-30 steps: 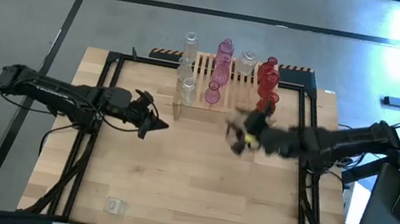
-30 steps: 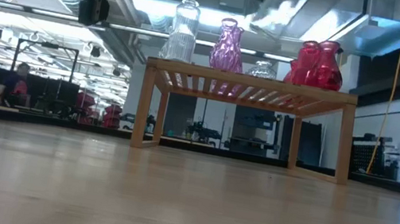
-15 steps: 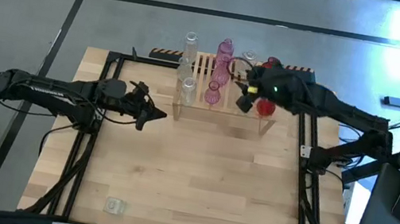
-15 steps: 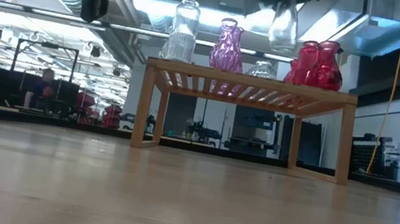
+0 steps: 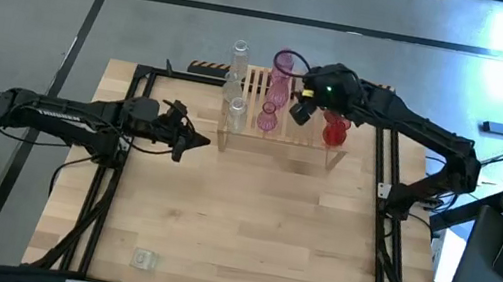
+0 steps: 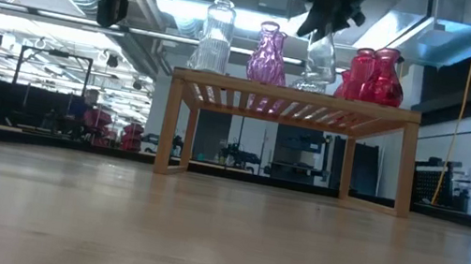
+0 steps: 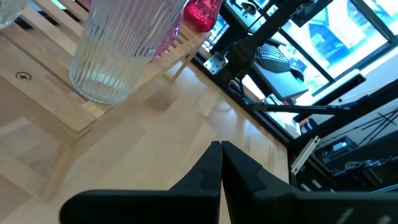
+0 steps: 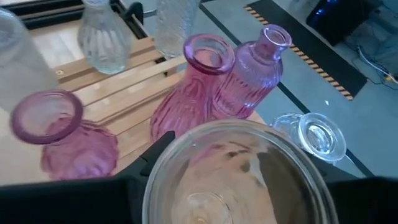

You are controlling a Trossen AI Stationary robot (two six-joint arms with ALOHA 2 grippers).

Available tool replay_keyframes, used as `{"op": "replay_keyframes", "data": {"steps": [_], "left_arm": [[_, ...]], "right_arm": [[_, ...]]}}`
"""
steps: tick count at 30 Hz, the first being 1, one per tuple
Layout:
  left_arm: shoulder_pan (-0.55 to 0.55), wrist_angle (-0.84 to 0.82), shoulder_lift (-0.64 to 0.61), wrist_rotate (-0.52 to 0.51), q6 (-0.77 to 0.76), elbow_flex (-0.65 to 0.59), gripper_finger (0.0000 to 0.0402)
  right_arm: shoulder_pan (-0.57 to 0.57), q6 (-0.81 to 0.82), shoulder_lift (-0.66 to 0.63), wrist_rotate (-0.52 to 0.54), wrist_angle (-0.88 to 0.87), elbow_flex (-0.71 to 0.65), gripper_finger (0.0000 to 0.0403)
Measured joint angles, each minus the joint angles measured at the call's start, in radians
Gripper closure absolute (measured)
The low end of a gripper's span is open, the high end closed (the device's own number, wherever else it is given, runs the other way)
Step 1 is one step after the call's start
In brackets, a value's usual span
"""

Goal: Sort vases onto shelf
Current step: Put the transparent vase on the shelf aligned with the other transparent vase

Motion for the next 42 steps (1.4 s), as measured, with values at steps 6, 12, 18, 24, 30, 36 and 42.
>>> {"op": "replay_keyframes", "data": {"steps": [6,12,18,24,30,36,42], "left_arm": [[0.000,-0.002,0.000,-0.001,0.003,0.000,0.0401],[0.000,-0.001,0.000,-0.005,0.021,0.000,0.0401],[0.000,-0.005,0.000,-0.005,0.028,0.000,0.0401],[0.000,-0.005,0.001,-0.005,0.038,0.000,0.0401],[0.018,-0.005,0.001,-0.003,0.039,0.000,0.0401],[0.020,-0.005,0.001,-0.001,0.039,0.000,0.0401],[0.020,-0.005,0.001,-0.001,0.034,0.000,0.0401]], "right_arm": [[-0.015,0.041,0.020,0.031,0.045,-0.026,0.0235],[-0.033,0.107,0.021,0.062,0.133,-0.101,0.0235],[-0.031,0.114,0.021,0.091,0.166,-0.140,0.0235],[-0.031,0.115,0.021,0.124,0.202,-0.158,0.0235],[-0.044,0.114,0.021,0.153,0.196,-0.157,0.0219],[-0.058,0.113,0.021,0.146,0.197,-0.157,0.0230],[-0.057,0.070,0.021,0.152,0.250,-0.157,0.0225]]}}
